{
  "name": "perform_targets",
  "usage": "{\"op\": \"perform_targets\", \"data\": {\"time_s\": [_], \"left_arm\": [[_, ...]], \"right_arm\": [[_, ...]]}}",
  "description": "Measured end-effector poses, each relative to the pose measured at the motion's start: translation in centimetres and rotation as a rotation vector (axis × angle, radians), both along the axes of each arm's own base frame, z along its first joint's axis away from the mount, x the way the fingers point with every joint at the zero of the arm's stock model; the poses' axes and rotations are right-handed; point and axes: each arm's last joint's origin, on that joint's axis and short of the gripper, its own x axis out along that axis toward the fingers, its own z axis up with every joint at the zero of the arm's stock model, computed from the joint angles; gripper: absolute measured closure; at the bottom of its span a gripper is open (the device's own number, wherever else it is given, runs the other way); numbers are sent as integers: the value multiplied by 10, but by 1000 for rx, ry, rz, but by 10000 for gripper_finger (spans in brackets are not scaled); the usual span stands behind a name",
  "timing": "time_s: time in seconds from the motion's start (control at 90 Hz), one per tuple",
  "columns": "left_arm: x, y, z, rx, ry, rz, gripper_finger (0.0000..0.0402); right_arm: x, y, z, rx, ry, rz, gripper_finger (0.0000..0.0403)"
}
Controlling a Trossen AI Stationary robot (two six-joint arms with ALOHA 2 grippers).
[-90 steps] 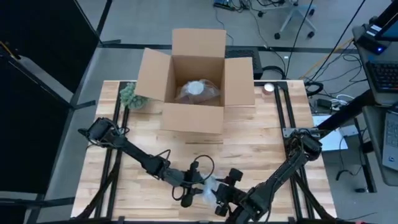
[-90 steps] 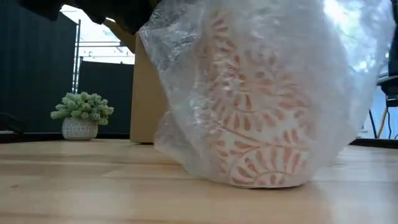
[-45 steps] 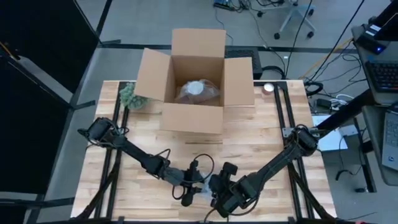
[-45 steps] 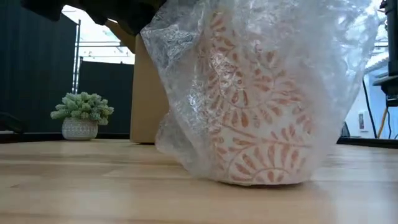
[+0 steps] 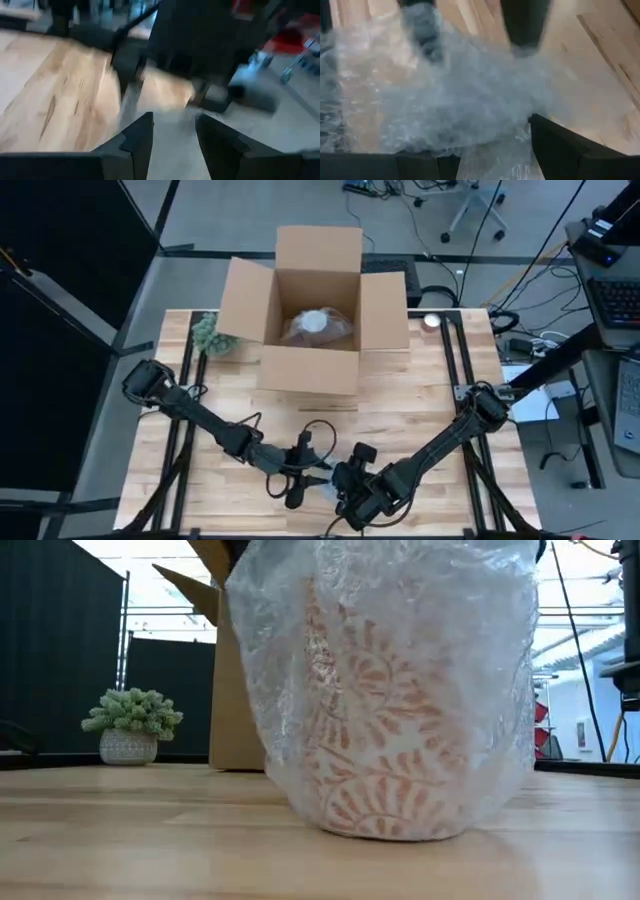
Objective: Wrap mug
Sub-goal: Wrap the yellow patterned mug with bubble wrap
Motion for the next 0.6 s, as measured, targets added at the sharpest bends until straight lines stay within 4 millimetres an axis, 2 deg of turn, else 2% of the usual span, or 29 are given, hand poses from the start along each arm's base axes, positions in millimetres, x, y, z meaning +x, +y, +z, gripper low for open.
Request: {"op": "perform_targets", "data": {"time_s": [0.322, 0.411, 0.6], "left_arm": [[1, -1, -1, 3, -1, -6, 263], [5, -1, -12, 12, 22, -10, 263], [13, -4, -47, 39, 100, 63, 263]], "right_arm": [[0, 0, 0, -8, 3, 7, 204], [0, -1, 0, -10, 4, 10, 204], [0, -1, -1, -9, 2, 4, 204]]}}
